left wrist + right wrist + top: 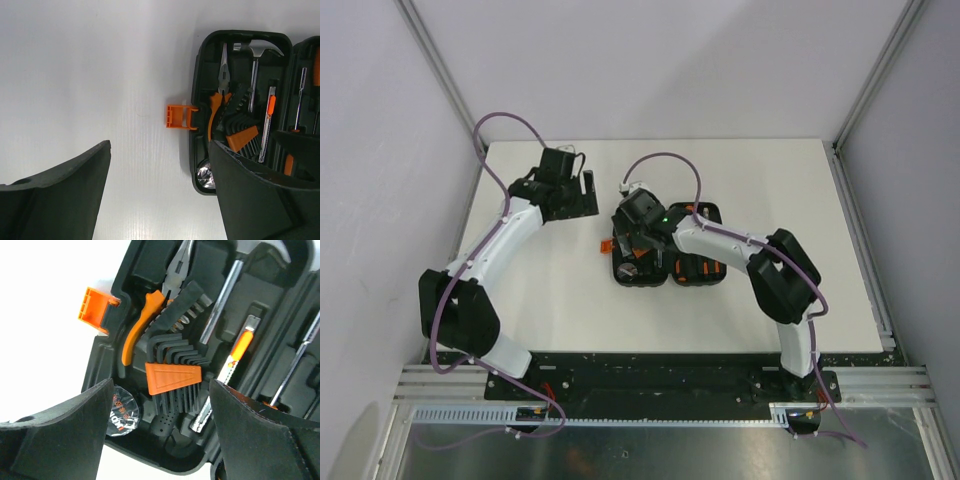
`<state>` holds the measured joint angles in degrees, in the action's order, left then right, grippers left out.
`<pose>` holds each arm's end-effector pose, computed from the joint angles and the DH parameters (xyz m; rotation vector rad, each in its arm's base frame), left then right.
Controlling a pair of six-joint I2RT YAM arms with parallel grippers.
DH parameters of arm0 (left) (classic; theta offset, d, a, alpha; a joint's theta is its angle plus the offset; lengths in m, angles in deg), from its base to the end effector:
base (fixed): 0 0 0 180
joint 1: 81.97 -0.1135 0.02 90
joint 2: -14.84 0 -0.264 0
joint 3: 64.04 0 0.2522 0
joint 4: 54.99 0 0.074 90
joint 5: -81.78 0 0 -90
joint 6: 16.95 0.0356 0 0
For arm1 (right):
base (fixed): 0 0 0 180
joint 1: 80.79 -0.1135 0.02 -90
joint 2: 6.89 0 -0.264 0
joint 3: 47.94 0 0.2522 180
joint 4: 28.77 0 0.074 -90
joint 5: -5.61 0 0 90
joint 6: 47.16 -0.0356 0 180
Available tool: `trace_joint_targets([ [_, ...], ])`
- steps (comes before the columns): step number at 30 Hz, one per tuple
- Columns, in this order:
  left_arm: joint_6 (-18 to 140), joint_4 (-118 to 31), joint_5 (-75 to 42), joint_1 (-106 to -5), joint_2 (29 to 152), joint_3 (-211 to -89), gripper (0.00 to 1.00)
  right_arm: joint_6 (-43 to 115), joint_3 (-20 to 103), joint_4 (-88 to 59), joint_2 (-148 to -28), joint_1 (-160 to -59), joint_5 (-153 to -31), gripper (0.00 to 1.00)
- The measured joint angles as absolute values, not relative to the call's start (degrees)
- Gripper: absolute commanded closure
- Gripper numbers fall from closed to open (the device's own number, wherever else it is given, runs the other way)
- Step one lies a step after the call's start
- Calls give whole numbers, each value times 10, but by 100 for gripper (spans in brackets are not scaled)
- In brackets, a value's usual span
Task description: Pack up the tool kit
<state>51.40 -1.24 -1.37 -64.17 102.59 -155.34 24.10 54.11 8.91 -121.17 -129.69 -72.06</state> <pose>0.3168 -0.0972 0.3089 -0.1350 2.4413 -0.1609 0.2983 0.3304 0.2175 -0.5402 2.3731 0.2756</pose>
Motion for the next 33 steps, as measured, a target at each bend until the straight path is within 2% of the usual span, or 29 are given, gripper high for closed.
trace_joint_targets([
  [5,511,-13,-33,-642,1029,-1545,16,226,532,99,-1171,-1270,-727,24],
  [12,514,-31,-126,-642,1061,-1534,13,186,459,103,-1082,-1179,-734,25],
  [19,524,-53,-225,-637,1108,-1514,48,166,396,118,-1046,-1093,-749,26],
  [26,512,-115,-234,-591,1128,-1499,64,157,387,124,-1032,-1083,-762,27],
  [33,484,-175,-216,-556,1198,-1504,83,150,370,125,-1017,-1078,-769,28],
])
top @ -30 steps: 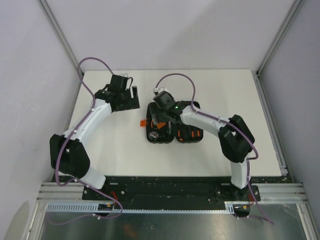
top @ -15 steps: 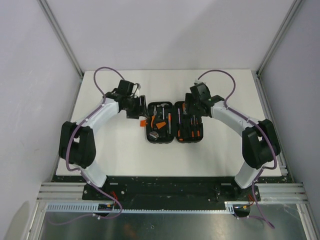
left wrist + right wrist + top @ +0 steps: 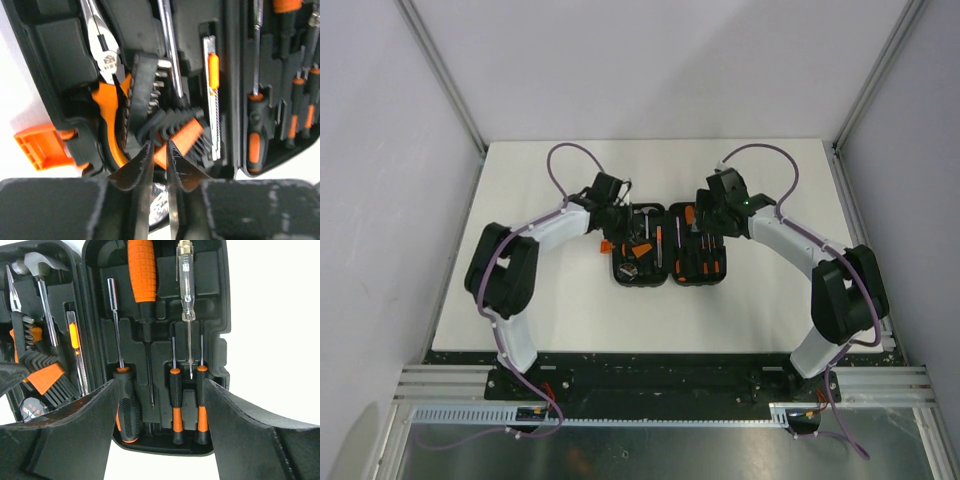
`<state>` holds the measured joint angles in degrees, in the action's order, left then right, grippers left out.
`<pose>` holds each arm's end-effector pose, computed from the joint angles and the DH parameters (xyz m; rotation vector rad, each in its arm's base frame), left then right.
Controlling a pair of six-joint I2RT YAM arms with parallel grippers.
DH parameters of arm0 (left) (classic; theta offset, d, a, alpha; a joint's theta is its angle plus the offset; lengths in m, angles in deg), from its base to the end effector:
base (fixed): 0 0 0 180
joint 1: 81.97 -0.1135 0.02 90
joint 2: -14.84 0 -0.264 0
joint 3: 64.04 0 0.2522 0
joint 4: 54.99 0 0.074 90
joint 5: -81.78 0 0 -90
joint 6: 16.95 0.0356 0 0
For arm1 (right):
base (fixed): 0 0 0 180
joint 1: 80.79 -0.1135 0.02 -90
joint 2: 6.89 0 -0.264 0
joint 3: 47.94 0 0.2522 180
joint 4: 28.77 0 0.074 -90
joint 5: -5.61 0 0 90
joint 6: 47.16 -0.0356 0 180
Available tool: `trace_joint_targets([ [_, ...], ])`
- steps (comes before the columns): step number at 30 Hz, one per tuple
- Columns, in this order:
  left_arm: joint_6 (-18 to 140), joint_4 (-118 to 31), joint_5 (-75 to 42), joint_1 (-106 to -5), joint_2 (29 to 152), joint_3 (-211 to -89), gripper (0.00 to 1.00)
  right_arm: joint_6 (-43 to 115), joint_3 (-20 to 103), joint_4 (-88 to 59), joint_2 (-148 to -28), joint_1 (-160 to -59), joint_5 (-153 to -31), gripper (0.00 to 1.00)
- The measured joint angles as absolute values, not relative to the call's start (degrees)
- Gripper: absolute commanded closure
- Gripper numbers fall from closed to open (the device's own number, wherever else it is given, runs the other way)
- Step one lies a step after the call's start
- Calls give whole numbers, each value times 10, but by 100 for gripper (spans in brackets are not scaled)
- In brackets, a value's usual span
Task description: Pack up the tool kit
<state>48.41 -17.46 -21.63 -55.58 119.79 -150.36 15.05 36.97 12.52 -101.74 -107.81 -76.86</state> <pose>0.3435 -0.1797 0.1978 0.1346 2.6363 -0.6256 0.3221 0.1590 0.2478 0.0738 2.4705 0.2558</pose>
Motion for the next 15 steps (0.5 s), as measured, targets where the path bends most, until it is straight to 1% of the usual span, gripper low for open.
trace_joint_targets([
  [3,473,-180,-209,-555,1228,-1519,86,148,359,127,-1010,-1072,-770,29],
  [8,464,-194,-200,-555,1241,-1535,92,143,347,132,-997,-1060,-772,29],
  [10,462,-196,-199,-554,1242,-1535,92,143,343,133,-994,-1057,-773,29],
  [15,461,-197,-193,-553,1241,-1535,90,143,338,135,-992,-1053,-774,30],
])
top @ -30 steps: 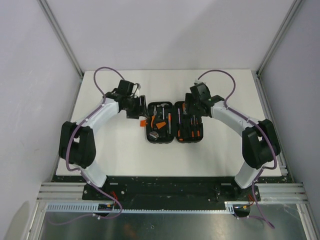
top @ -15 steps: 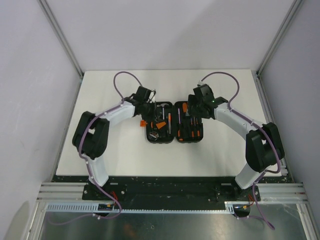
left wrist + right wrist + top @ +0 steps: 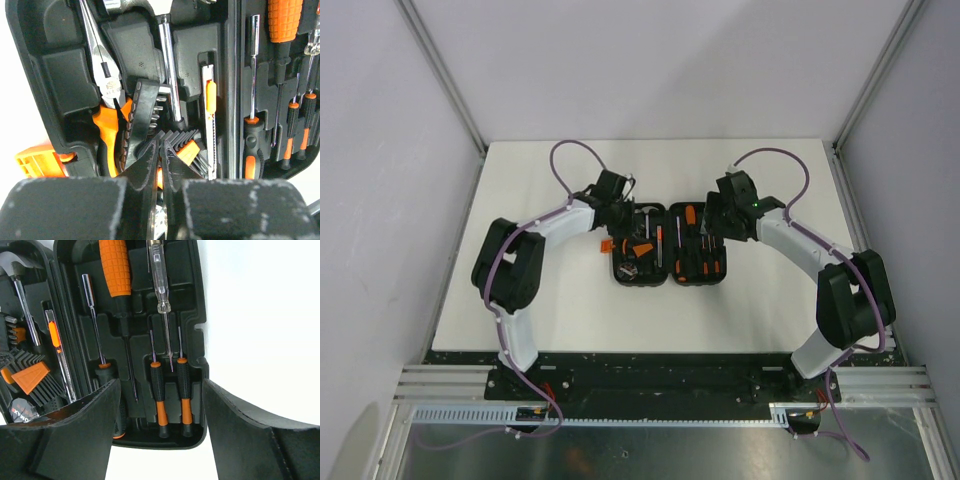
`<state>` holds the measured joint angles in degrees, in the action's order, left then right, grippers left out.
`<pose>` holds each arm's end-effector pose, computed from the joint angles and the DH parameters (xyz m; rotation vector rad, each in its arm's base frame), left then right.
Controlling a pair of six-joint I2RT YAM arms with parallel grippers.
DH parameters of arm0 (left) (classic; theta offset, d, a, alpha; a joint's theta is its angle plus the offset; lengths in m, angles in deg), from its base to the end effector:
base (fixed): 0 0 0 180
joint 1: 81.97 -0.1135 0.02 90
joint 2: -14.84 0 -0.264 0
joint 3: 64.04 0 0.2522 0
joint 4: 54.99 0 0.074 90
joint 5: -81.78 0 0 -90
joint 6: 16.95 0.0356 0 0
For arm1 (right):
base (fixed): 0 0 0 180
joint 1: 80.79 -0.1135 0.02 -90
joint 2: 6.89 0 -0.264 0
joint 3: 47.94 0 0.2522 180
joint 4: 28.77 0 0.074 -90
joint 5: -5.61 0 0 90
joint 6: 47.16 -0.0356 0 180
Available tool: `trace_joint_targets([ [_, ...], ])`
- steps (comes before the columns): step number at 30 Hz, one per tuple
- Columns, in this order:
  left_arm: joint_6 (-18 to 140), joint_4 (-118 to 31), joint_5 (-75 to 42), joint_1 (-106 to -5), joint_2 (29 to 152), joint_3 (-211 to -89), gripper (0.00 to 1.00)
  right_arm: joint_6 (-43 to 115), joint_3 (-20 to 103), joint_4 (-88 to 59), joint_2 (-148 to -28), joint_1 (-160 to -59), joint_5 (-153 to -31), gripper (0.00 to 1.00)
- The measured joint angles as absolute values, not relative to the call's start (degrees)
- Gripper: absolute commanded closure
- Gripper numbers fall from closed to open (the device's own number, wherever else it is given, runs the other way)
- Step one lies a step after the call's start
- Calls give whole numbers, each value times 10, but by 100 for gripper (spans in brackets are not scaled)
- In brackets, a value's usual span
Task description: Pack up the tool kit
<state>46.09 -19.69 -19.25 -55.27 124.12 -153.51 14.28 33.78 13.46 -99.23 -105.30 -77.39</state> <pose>0.3603 -0.1888 0.1879 0.0735 2.6197 -0.5972 0.3154 0.1390 0.2437 0.1396 2.4953 0.2384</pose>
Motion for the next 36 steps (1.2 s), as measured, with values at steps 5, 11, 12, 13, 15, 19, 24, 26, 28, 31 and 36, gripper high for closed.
trace_joint_targets([
  [5,461,-198,-178,-548,1240,-1536,90,141,336,134,-992,-1051,-779,30],
  [11,461,-209,-152,-548,1240,-1545,89,142,336,134,-992,-1050,-785,31],
  [12,461,-212,-145,-548,1240,-1545,89,142,336,135,-992,-1050,-785,31],
  [13,461,-215,-140,-549,1240,-1545,89,142,336,135,-992,-1049,-785,31],
  [15,462,-218,-132,-549,1240,-1545,89,142,336,134,-992,-1049,-785,31],
  [19,462,-224,-128,-549,1240,-1545,91,142,333,135,-992,-1048,-789,31],
  [24,462,-231,-129,-549,1240,-1540,93,142,333,135,-992,-1046,-789,32],
  [26,462,-233,-129,-548,1240,-1532,95,142,333,135,-992,-1045,-789,32],
  [28,462,-240,-131,-548,1239,-1524,95,142,332,135,-992,-1045,-789,32],
  [31,462,-252,-131,-546,1234,-1514,96,142,332,135,-992,-1044,-790,32],
  [36,462,-262,-134,-537,1216,-1484,95,142,332,135,-992,-1038,-789,32],
])
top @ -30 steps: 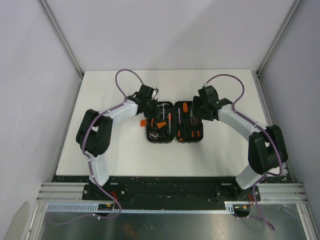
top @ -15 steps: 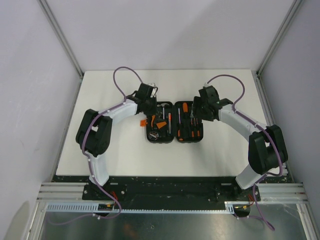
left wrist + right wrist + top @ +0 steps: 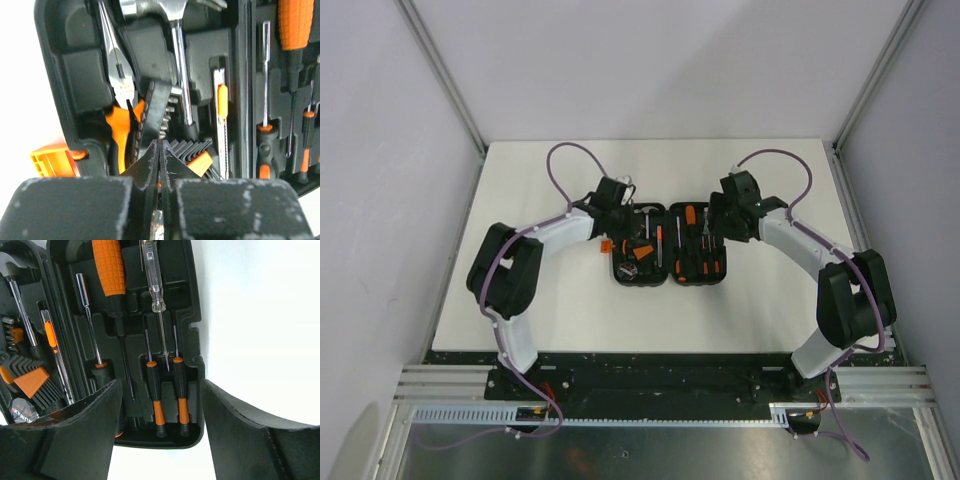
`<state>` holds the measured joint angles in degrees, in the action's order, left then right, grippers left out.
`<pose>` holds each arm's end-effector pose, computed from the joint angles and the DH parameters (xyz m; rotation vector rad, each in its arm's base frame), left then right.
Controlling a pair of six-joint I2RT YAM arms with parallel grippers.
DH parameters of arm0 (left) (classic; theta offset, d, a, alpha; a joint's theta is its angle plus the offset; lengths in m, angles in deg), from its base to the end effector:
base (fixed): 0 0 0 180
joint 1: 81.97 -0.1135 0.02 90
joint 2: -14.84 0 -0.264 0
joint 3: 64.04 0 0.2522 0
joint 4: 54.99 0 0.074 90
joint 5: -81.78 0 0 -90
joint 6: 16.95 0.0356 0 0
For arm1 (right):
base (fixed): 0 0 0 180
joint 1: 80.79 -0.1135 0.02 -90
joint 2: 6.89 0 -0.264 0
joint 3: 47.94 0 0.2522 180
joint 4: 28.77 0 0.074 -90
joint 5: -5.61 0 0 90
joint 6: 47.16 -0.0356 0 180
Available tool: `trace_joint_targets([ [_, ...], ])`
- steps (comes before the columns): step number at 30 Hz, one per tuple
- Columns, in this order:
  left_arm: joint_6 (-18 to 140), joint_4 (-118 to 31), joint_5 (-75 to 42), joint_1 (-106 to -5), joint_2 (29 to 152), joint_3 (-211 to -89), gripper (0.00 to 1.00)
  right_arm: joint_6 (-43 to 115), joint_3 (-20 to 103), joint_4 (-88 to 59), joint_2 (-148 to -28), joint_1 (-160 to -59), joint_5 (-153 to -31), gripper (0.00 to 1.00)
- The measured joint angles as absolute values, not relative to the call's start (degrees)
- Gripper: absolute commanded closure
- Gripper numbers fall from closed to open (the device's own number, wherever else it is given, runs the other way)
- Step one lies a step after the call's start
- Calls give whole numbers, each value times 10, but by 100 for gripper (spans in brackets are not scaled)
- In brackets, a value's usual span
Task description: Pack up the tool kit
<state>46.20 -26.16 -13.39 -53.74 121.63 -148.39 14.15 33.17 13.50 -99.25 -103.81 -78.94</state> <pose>0.3490 -0.1910 0.1846 0.0707 2.5340 -0.5134 0.3173 0.1311 0.2401 0.1639 2.5119 0.2539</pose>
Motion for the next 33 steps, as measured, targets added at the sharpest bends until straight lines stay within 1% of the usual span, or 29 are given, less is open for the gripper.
trace_joint_targets([
  [7,465,-254,-133,-516,1190,-1452,93,142,332,135,-995,-1033,-790,32],
  [10,465,-251,-127,-513,1181,-1448,90,142,332,135,-999,-1032,-791,32],
  [12,465,-249,-117,-512,1176,-1446,86,141,332,135,-1001,-1031,-791,32],
  [16,465,-245,-92,-514,1168,-1446,73,139,331,135,-1003,-1026,-793,28],
  [19,465,-239,-77,-518,1161,-1451,54,137,331,135,-1005,-1016,-791,24],
  [21,466,-239,-68,-522,1156,-1459,44,136,331,135,-1007,-1008,-789,24],
  [25,460,-241,-51,-538,1132,-1466,36,135,327,123,-1026,-981,-802,27],
  [27,453,-242,-45,-552,1117,-1464,36,133,317,109,-1037,-966,-815,29],
  [29,439,-245,-38,-570,1103,-1453,39,125,293,85,-1044,-947,-840,31],
  [33,408,-246,-36,-612,1093,-1421,52,87,236,26,-1044,-906,-914,36],
])
